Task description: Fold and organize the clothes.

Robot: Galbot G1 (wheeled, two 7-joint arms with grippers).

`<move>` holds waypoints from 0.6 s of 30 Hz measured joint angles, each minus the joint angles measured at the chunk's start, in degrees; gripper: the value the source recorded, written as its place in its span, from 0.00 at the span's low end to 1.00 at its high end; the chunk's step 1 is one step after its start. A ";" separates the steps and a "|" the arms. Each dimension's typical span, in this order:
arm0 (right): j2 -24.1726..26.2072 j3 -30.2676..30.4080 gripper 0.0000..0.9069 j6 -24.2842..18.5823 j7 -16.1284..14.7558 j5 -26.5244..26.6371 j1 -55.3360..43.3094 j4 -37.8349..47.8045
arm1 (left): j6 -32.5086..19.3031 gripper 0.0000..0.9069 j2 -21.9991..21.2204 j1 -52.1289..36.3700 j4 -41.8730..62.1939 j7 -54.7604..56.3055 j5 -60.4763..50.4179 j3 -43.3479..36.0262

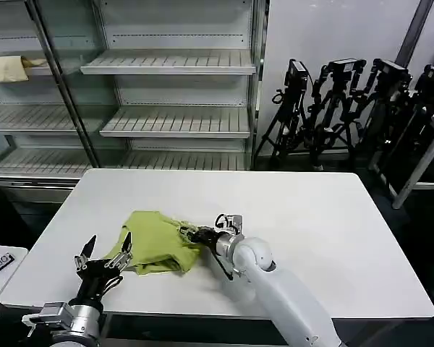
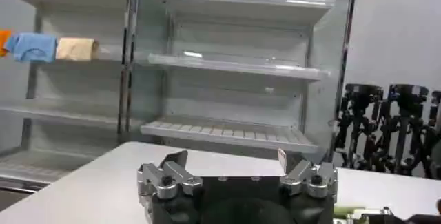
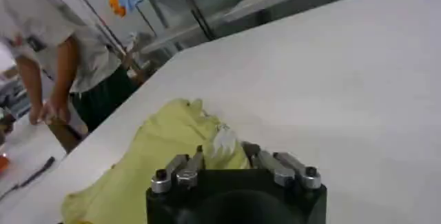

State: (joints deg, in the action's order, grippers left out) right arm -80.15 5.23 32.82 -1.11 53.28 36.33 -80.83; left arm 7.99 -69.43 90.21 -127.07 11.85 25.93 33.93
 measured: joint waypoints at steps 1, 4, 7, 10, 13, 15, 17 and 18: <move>-0.09 -0.44 0.00 0.04 0.01 0.82 0.06 0.35 | 0.00 1.00 -0.04 -0.01 0.00 -0.01 0.04 -0.08; -0.34 -1.83 0.00 0.22 0.22 3.50 0.29 1.26 | 0.00 1.00 -0.24 -0.09 0.07 -0.01 0.04 -0.39; -0.32 -3.30 0.00 0.32 0.66 6.43 0.64 1.88 | 0.00 1.00 -0.50 -0.11 0.10 -0.02 0.04 -0.75; -0.07 -4.69 0.00 0.44 1.24 9.55 1.08 2.30 | 0.00 1.00 -0.61 -0.06 0.09 -0.06 0.04 -1.11; 0.38 -6.12 0.00 0.53 1.91 12.87 1.57 2.36 | 0.00 1.00 -0.83 0.14 -0.01 -0.14 0.03 -1.50; 0.88 -7.02 0.00 0.56 2.32 15.15 1.94 2.34 | 0.00 1.00 -0.96 0.30 -0.08 -0.19 0.02 -1.78; 1.52 -7.91 1.00 0.57 2.67 17.23 2.36 2.14 | -0.01 1.00 -1.17 0.43 -0.12 -0.22 0.02 -2.09; 1.89 -8.34 1.00 0.57 2.84 18.25 2.56 2.02 | -0.01 1.00 -1.28 0.46 -0.13 -0.24 -0.02 -2.26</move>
State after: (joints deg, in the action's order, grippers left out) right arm -78.26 -3.11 33.39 1.73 71.53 38.89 -78.81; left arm 7.98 -70.71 90.66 -127.20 11.62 25.91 31.68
